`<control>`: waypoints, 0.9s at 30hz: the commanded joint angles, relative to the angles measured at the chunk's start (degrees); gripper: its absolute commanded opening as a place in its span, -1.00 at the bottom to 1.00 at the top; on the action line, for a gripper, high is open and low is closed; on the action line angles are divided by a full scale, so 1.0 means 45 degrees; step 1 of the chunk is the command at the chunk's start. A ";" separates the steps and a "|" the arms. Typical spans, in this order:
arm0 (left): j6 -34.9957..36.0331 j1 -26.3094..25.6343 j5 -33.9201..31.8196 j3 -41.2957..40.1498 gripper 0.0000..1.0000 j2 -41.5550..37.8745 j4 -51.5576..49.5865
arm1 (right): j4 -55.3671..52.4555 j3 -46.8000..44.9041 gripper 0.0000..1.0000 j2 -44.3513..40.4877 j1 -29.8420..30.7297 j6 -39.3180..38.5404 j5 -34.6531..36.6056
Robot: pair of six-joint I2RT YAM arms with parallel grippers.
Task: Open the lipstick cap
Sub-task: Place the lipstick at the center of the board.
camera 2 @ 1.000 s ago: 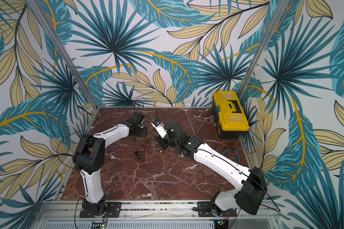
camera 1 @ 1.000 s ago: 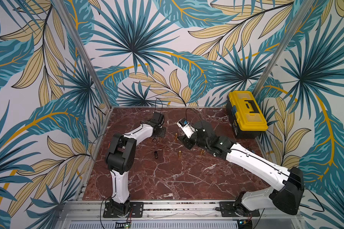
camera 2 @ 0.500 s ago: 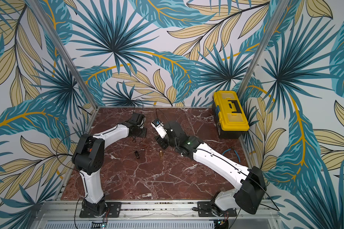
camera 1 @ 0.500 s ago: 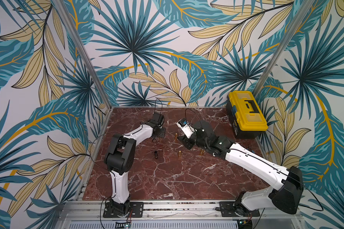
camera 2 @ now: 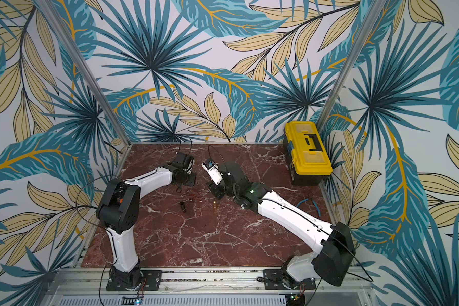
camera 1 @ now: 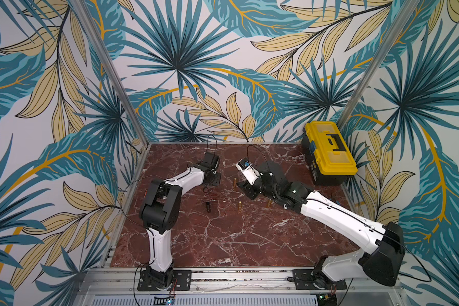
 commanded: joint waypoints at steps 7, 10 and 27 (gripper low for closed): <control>-0.0289 -0.0087 -0.0123 0.0234 -0.04 -0.1602 -0.0165 | 0.0019 -0.0314 0.03 -0.0118 0.0039 0.0020 0.0317; -0.0493 -0.0080 -0.0065 0.1709 0.00 -0.1731 -0.2010 | -0.0008 -0.0384 0.03 -0.0289 0.0035 0.0011 0.0510; -0.1103 -0.2108 0.2472 0.7358 0.22 0.1117 -0.6868 | -0.0283 -0.1569 0.08 -0.1839 -0.2450 0.1894 0.0322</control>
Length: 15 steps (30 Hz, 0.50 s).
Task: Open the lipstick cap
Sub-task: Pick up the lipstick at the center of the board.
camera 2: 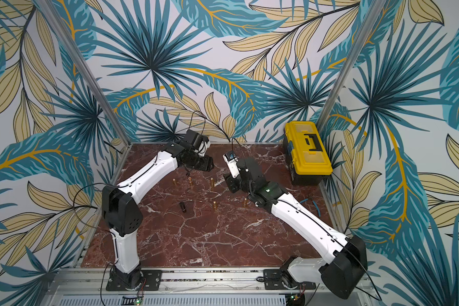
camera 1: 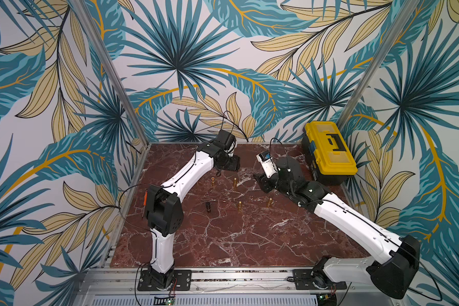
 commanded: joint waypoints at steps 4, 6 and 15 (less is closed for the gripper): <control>0.0000 -0.0291 -0.0093 0.0721 0.23 0.1137 -0.1235 | 0.0088 -0.0892 0.09 -0.0550 -0.0623 0.1005 -0.0271; 0.0042 -0.0311 -0.0360 0.0786 0.23 0.1393 -0.1343 | 0.0203 -0.1083 0.09 -0.0631 -0.0689 0.1109 -0.0320; 0.0199 -0.0311 -0.0685 0.1149 0.24 0.2122 -0.1378 | 0.0268 -0.1291 0.10 -0.0709 -0.0823 0.1080 -0.0650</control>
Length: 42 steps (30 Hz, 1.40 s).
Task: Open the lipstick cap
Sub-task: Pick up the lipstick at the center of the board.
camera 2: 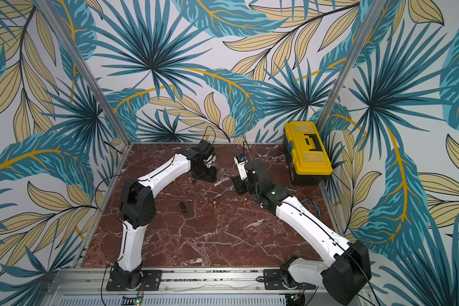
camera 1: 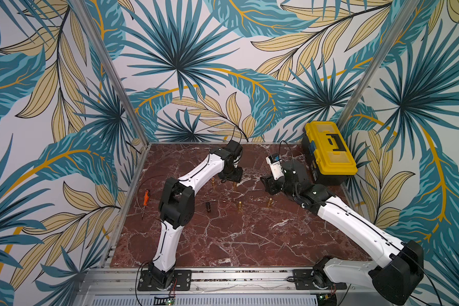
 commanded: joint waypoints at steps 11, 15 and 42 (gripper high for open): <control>0.0350 0.0014 -0.0015 0.1779 0.21 0.1762 -0.0305 | -0.0156 -0.0569 0.10 -0.0585 -0.0166 0.0036 -0.0103; 0.0392 0.0014 0.0013 0.1918 0.14 0.1996 -0.0413 | -0.0165 -0.0503 0.10 -0.0485 -0.0176 0.0000 -0.0139; 0.0470 0.0014 0.0026 0.2327 -0.18 0.2543 -0.0707 | -0.0274 -0.0316 0.11 -0.0101 -0.0276 -0.0420 -0.0318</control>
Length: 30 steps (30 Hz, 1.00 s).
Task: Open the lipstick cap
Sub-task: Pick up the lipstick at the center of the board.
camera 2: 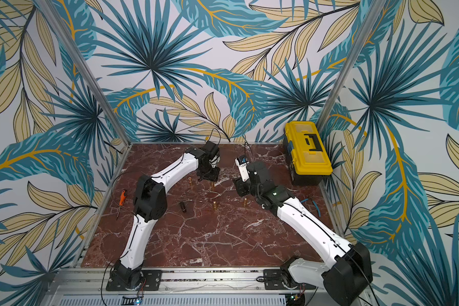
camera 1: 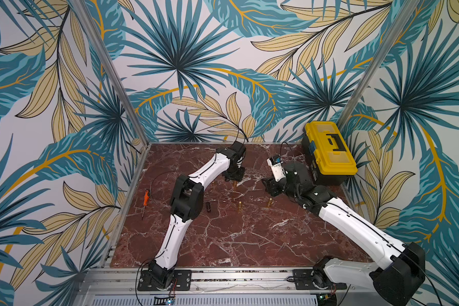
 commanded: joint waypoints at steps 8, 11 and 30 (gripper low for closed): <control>0.0158 0.0019 -0.0056 0.0242 -0.25 0.0208 -0.0260 | 0.0034 -0.0064 0.10 0.0198 -0.0051 -0.0016 -0.0165; 0.0176 0.0019 -0.0053 0.0263 -0.27 0.0262 -0.0264 | 0.0053 -0.0064 0.10 0.0217 -0.0071 -0.0032 -0.0188; 0.0341 0.0019 -0.0401 -0.0084 -0.54 0.0355 -0.0346 | 0.0126 -0.0180 0.10 0.0217 -0.0060 -0.0036 -0.0135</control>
